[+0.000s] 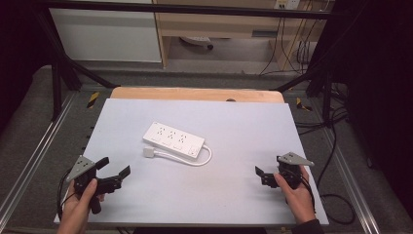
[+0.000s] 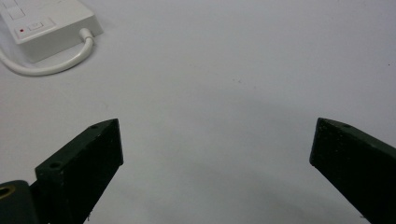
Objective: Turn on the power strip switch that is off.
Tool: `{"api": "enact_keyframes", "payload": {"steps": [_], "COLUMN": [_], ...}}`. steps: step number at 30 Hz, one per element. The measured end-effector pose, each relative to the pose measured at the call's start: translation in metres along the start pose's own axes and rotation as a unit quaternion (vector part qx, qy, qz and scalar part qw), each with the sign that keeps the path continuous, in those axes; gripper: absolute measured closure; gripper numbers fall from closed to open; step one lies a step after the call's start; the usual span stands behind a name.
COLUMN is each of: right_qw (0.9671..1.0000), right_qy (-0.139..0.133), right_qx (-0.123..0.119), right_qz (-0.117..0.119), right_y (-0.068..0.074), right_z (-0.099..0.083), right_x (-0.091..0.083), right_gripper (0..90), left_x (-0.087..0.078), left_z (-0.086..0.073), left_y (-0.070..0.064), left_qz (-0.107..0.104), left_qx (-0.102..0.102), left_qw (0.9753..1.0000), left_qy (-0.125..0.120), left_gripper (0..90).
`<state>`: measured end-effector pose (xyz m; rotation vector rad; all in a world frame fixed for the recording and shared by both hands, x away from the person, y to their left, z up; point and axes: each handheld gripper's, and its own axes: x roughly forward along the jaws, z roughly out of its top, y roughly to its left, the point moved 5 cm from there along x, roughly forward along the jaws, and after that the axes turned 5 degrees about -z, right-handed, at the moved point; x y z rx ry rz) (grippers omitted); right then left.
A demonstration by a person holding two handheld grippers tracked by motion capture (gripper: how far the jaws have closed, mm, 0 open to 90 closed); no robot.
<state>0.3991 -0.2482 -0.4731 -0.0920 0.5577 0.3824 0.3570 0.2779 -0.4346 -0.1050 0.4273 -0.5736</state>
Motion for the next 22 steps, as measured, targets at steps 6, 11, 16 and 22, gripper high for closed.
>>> {"api": "enact_keyframes", "payload": {"steps": [6,11,16,22], "right_qw": [1.0,1.0,0.9999,0.9976], "right_qy": [-0.001,0.003,0.009,0.054], "right_qx": [0.0,-0.001,0.003,0.005], "right_qz": [-0.001,-0.004,-0.012,-0.044], "right_y": [0.0,-0.001,-0.002,-0.01], "right_z": [0.0,0.0,-0.002,-0.01], "right_x": [0.0,0.001,0.003,0.018], "right_gripper": [3.0,3.0,3.0,3.8], "left_x": [0.005,0.009,0.015,0.027], "left_z": [-0.007,-0.014,-0.022,-0.033], "left_y": [-0.004,-0.005,-0.013,-0.027], "left_qz": [-0.004,-0.004,-0.015,-0.027], "left_qx": [0.006,0.007,0.011,0.035], "left_qw": [0.9998,0.9995,0.9982,0.9937], "left_qy": [0.017,0.031,0.058,0.103], "left_gripper": [7.0,7.1,7.4,7.4]}}
